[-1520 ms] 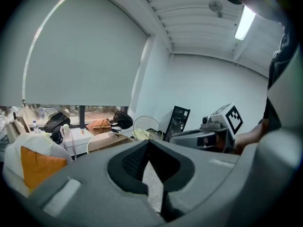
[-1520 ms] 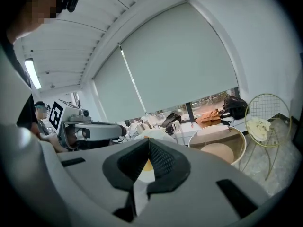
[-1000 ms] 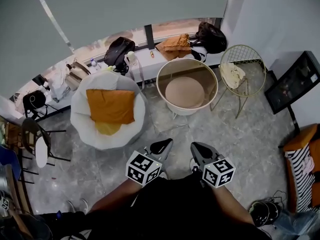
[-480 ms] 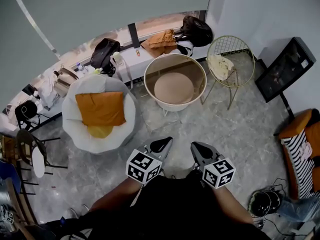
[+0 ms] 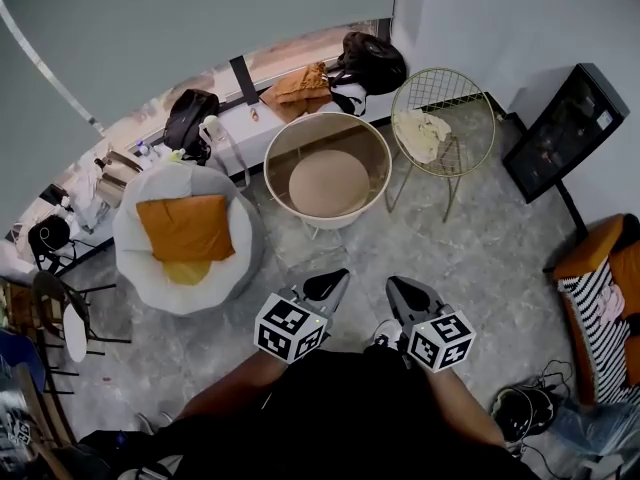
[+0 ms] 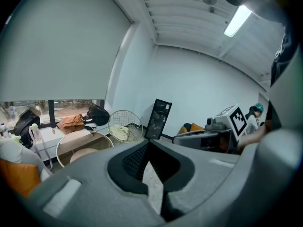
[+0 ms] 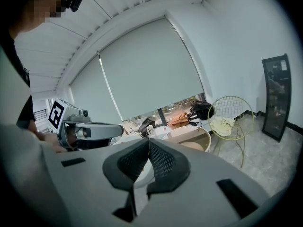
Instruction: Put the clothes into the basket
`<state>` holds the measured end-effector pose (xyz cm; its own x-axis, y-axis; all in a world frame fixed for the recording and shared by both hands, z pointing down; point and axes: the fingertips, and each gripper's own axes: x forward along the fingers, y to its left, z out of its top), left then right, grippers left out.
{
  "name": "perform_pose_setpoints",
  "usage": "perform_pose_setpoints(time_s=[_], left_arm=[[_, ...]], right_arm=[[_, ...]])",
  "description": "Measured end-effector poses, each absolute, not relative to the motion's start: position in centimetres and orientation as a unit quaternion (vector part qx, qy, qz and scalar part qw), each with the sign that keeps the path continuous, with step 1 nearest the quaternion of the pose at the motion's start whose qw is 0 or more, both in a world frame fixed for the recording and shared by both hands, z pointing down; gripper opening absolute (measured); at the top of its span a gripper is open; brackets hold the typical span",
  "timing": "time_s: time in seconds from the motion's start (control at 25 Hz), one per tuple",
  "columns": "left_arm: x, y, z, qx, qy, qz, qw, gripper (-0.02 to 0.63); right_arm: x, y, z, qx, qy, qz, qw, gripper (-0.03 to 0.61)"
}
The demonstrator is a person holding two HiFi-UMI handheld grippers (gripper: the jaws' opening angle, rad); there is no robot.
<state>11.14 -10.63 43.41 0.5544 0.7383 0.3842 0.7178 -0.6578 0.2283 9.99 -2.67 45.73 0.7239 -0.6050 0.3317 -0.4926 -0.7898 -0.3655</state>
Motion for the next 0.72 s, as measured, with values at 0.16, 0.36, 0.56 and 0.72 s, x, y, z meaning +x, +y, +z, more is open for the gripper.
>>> perform_pose_setpoints(time_s=[0.16, 0.36, 0.56, 0.72], left_arm=[[13.1, -6.7, 43.5, 0.883, 0.409, 0.23, 0.016, 0.0], [14.8, -1.5, 43.3, 0.884, 0.408, 0.227, 0.009, 0.0], [16.2, 2.5, 43.5, 0.885, 0.404, 0.232, 0.0, 0.0], [17.2, 5.2, 43.2, 0.885, 0.407, 0.226, -0.005, 0.0]], right_arm=[[11.8, 1.1, 46.0, -0.918, 0.303, -0.22, 0.132, 0.015], [13.4, 6.4, 46.3, -0.917, 0.305, -0.218, 0.134, 0.015], [14.4, 11.6, 46.4, -0.921, 0.295, -0.214, 0.137, 0.015], [14.8, 14.9, 46.9, -0.924, 0.284, -0.214, 0.14, 0.015]])
